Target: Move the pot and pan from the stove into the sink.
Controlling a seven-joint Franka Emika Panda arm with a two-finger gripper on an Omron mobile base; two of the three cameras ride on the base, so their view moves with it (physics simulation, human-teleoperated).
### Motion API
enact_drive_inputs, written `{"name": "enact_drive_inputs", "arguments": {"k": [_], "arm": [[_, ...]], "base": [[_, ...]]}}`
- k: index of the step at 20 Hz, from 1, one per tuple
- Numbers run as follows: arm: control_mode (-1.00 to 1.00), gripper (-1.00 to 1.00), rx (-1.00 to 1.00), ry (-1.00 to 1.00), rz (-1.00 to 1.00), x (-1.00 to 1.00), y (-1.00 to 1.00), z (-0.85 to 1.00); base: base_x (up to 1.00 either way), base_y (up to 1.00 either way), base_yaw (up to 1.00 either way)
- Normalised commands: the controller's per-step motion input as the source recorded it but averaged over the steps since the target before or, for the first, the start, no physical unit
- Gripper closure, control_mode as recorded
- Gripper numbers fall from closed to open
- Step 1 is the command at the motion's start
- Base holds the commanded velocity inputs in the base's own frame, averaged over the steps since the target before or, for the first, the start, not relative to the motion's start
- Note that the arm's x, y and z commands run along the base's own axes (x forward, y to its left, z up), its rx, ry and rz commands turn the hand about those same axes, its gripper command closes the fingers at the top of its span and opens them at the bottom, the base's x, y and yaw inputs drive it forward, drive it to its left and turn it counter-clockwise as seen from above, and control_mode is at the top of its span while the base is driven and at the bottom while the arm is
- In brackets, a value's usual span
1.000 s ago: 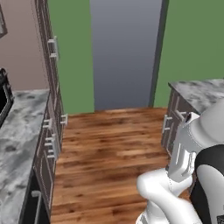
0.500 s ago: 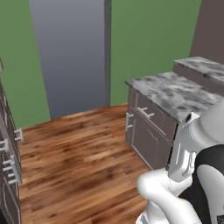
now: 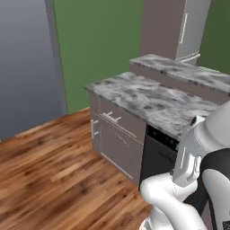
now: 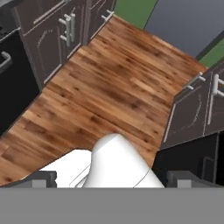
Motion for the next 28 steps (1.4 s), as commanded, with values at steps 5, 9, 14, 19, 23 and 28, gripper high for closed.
{"name": "enact_drive_inputs", "arguments": {"k": [5, 9, 14, 19, 23, 28], "arm": [[1.0, -1.0, 0.0, 0.0, 0.0, 0.0, 0.0, 0.0], [1.0, -1.0, 0.0, 0.0, 0.0, 0.0, 0.0, 0.0], [1.0, -1.0, 0.0, 0.0, 0.0, 0.0, 0.0, 0.0], [1.0, -1.0, 0.0, 0.0, 0.0, 0.0, 0.0, 0.0], [1.0, -1.0, 0.0, 0.0, 0.0, 0.0, 0.0, 0.0], [1.0, -1.0, 0.0, 0.0, 0.0, 0.0, 0.0, 0.0]], "base": [[0.03, 0.0, -0.49], [0.04, 0.0, -0.49], [0.06, 0.0, -0.48], [0.06, 0.0, -0.48], [0.05, 0.0, -0.49], [0.05, -0.01, -0.49]]}}
